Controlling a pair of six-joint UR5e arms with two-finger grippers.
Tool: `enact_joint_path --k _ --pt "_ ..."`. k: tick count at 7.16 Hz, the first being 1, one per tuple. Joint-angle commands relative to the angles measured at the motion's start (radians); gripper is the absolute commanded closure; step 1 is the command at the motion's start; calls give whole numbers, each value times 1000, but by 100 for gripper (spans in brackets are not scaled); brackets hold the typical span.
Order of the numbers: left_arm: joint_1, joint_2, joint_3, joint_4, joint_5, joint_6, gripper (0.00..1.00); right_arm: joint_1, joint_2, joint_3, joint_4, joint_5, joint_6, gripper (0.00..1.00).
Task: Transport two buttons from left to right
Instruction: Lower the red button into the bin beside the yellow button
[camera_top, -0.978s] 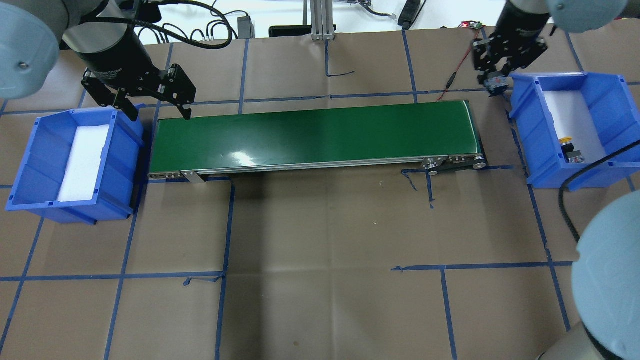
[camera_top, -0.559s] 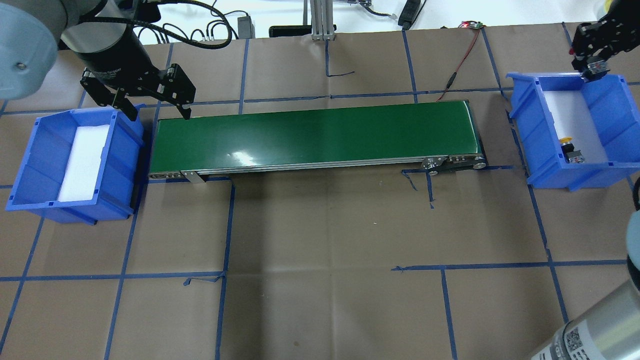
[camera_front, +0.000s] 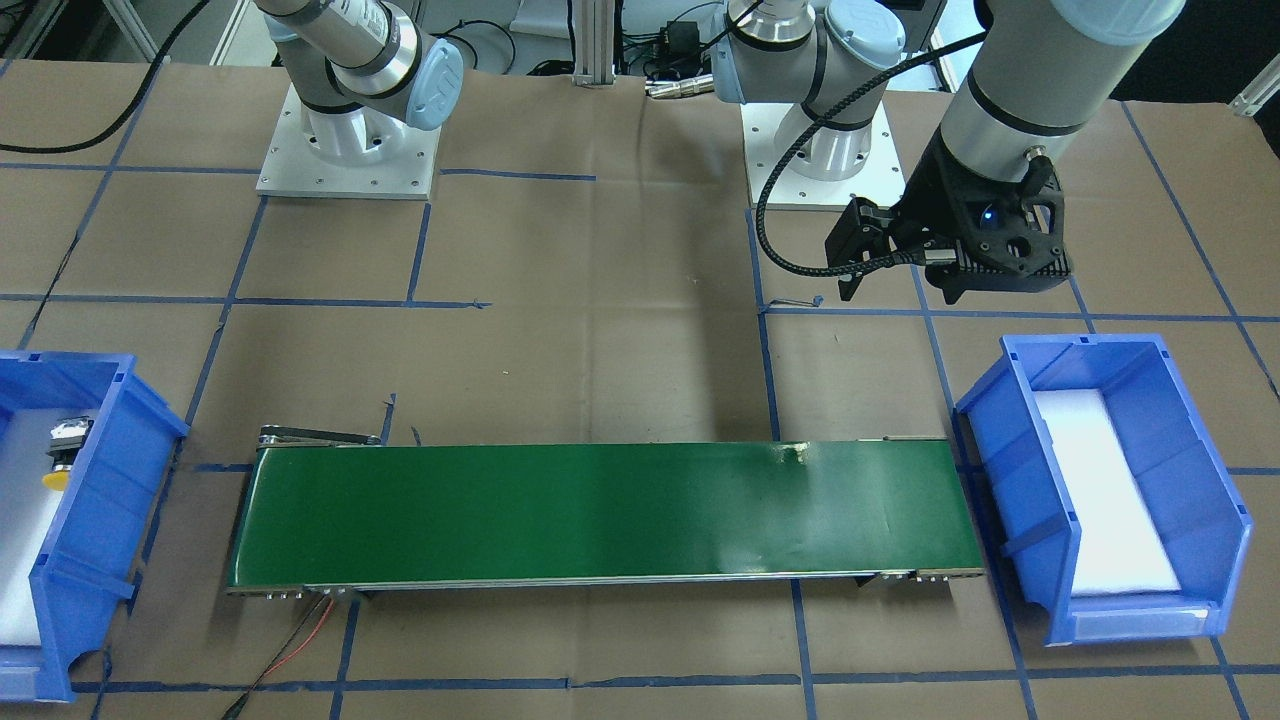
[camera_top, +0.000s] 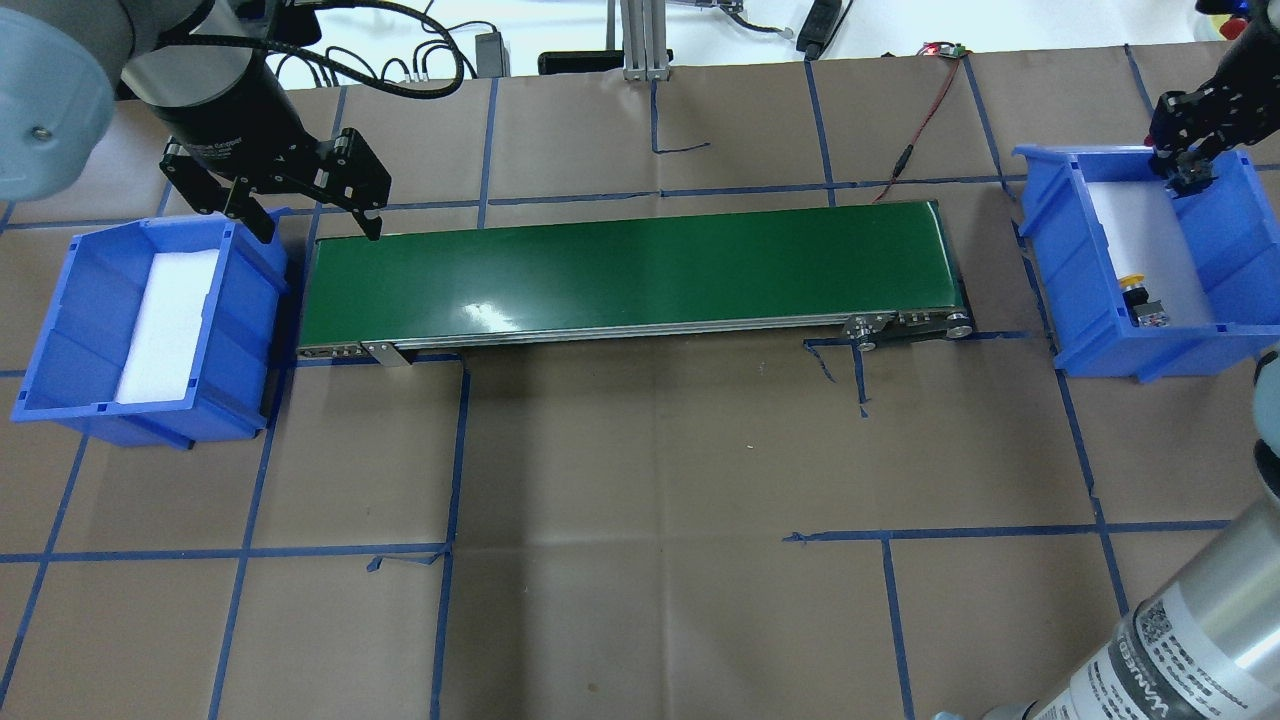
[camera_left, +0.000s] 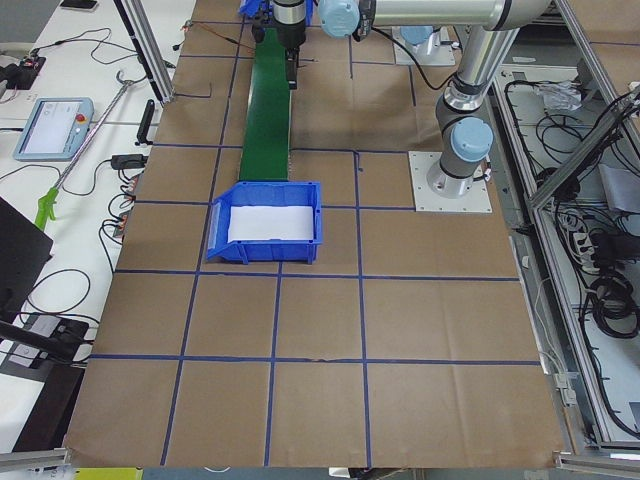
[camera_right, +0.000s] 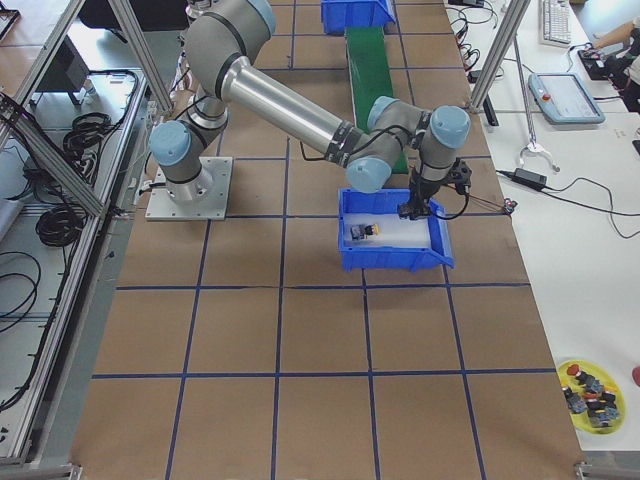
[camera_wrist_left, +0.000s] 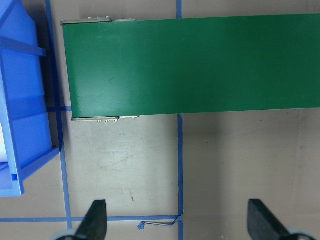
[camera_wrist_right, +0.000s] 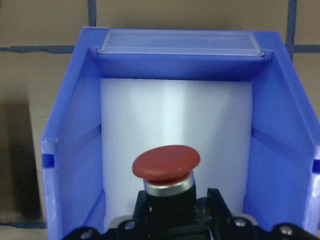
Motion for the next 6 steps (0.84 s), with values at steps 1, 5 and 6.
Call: enact_joint_path --k 1,5,6 --pt "0 0 0 0 1 -1 0 7 38 24 -22 1 9 95" --pt "0 0 0 0 -1 -1 0 8 64 100 -143 0 8 95" --pt "0 2 0 0 -1 -1 0 8 66 120 -151 0 8 95"
